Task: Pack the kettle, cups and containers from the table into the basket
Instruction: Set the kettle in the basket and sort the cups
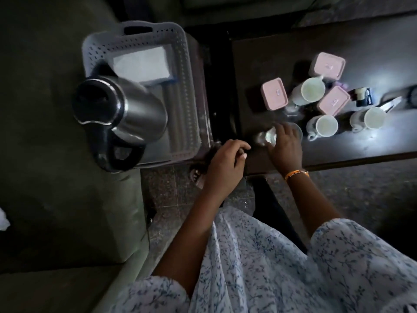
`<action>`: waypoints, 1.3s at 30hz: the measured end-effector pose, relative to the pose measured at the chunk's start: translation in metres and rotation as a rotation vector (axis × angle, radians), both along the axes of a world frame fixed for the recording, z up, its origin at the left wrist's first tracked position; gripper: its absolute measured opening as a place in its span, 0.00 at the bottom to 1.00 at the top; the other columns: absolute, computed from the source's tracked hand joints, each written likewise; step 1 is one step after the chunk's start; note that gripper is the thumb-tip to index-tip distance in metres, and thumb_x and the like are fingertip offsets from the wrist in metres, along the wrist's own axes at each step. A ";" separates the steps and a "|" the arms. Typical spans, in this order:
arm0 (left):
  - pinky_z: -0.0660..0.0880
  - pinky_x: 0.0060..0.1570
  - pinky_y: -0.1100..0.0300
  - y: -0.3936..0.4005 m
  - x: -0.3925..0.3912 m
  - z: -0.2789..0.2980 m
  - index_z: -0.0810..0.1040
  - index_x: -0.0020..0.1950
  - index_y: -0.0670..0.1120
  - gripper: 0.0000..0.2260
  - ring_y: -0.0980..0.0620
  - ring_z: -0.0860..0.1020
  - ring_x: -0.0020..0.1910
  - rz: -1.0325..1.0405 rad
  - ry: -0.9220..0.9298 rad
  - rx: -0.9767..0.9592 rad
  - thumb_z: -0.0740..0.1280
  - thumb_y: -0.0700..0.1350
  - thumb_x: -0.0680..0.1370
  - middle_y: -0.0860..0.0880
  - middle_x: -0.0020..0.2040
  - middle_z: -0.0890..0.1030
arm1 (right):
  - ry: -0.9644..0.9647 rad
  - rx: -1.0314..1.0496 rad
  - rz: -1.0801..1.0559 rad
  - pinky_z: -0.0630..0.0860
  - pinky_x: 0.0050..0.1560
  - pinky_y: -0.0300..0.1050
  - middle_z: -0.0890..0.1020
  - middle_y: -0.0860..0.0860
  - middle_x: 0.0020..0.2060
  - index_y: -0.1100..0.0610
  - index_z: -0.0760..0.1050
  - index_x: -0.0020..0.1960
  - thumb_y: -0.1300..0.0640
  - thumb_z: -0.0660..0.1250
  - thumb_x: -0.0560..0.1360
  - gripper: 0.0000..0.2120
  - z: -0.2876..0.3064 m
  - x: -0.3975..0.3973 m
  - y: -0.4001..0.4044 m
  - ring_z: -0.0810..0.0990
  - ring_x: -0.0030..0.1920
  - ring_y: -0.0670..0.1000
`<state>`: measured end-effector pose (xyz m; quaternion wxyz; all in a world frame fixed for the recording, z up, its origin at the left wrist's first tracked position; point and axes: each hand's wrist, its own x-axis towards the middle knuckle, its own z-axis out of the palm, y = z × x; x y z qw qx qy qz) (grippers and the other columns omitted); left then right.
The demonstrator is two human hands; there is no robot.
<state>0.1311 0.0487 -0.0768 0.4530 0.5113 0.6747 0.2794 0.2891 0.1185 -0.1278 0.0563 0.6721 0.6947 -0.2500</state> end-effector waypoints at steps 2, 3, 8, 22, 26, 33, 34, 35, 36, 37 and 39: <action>0.70 0.45 0.68 0.002 0.021 -0.009 0.75 0.52 0.47 0.08 0.59 0.73 0.43 -0.042 -0.016 -0.055 0.62 0.38 0.75 0.55 0.43 0.72 | -0.072 -0.091 0.011 0.58 0.74 0.55 0.62 0.58 0.73 0.58 0.59 0.73 0.56 0.69 0.70 0.35 -0.010 0.028 0.003 0.58 0.73 0.61; 0.68 0.43 0.72 0.003 0.030 -0.012 0.75 0.52 0.48 0.08 0.61 0.72 0.42 -0.057 -0.024 -0.084 0.62 0.38 0.76 0.57 0.42 0.72 | -0.086 -0.146 0.017 0.57 0.74 0.58 0.57 0.57 0.75 0.57 0.54 0.75 0.57 0.71 0.69 0.40 -0.015 0.039 0.005 0.54 0.75 0.62; 0.72 0.45 0.65 0.009 0.072 -0.028 0.75 0.51 0.50 0.08 0.59 0.74 0.42 -0.053 0.005 -0.180 0.63 0.39 0.75 0.56 0.42 0.73 | 0.002 -0.176 0.181 0.70 0.65 0.58 0.58 0.60 0.73 0.54 0.53 0.75 0.63 0.70 0.68 0.41 -0.038 0.068 0.020 0.62 0.69 0.64; 0.71 0.45 0.71 0.084 0.179 -0.013 0.79 0.46 0.45 0.07 0.61 0.75 0.39 0.228 0.070 -0.090 0.64 0.35 0.73 0.49 0.45 0.80 | 0.257 0.116 -0.043 0.77 0.40 0.51 0.71 0.54 0.56 0.51 0.65 0.65 0.46 0.73 0.57 0.39 0.017 0.168 0.055 0.73 0.56 0.59; 0.73 0.47 0.68 0.114 0.220 -0.008 0.79 0.45 0.45 0.07 0.60 0.76 0.41 0.183 0.035 -0.039 0.64 0.35 0.73 0.50 0.45 0.80 | 0.222 0.170 -0.100 0.77 0.45 0.52 0.71 0.56 0.58 0.54 0.65 0.67 0.49 0.75 0.56 0.41 0.023 0.211 0.094 0.72 0.58 0.60; 0.73 0.47 0.67 0.158 0.265 -0.013 0.78 0.46 0.45 0.08 0.56 0.77 0.44 0.157 0.013 -0.001 0.64 0.34 0.72 0.52 0.47 0.79 | 0.232 0.246 -0.219 0.75 0.48 0.50 0.71 0.56 0.57 0.54 0.67 0.66 0.37 0.72 0.62 0.39 0.000 0.257 0.172 0.72 0.54 0.57; 0.73 0.47 0.68 0.163 0.268 -0.014 0.78 0.46 0.45 0.09 0.56 0.77 0.44 0.155 0.014 -0.004 0.63 0.34 0.72 0.50 0.48 0.80 | 0.239 0.242 -0.230 0.75 0.49 0.50 0.71 0.56 0.57 0.54 0.66 0.66 0.34 0.71 0.61 0.40 -0.005 0.260 0.182 0.72 0.55 0.57; 0.73 0.47 0.66 0.169 0.271 -0.016 0.78 0.47 0.45 0.08 0.55 0.78 0.44 0.152 0.015 -0.013 0.63 0.34 0.73 0.49 0.48 0.80 | 0.252 0.229 -0.239 0.75 0.49 0.51 0.71 0.56 0.58 0.54 0.66 0.66 0.33 0.68 0.60 0.42 -0.010 0.262 0.191 0.72 0.55 0.58; 0.74 0.48 0.64 0.174 0.272 -0.017 0.78 0.47 0.44 0.08 0.54 0.78 0.44 0.148 0.019 -0.024 0.64 0.34 0.73 0.48 0.49 0.81 | 0.264 0.212 -0.247 0.75 0.49 0.52 0.70 0.57 0.59 0.55 0.66 0.67 0.33 0.66 0.58 0.44 -0.015 0.263 0.200 0.71 0.56 0.59; 0.74 0.48 0.62 0.178 0.273 -0.019 0.78 0.47 0.43 0.07 0.53 0.78 0.44 0.144 0.023 -0.036 0.64 0.34 0.73 0.48 0.49 0.81 | 0.268 0.190 -0.252 0.75 0.49 0.53 0.70 0.58 0.60 0.55 0.66 0.67 0.34 0.65 0.55 0.45 -0.020 0.264 0.208 0.70 0.57 0.60; 0.74 0.47 0.60 0.187 0.275 -0.022 0.78 0.48 0.42 0.06 0.51 0.79 0.45 0.136 0.034 -0.058 0.64 0.35 0.74 0.47 0.49 0.81 | 0.244 0.150 -0.252 0.75 0.46 0.53 0.69 0.58 0.61 0.56 0.64 0.68 0.39 0.69 0.55 0.45 -0.031 0.264 0.222 0.70 0.59 0.61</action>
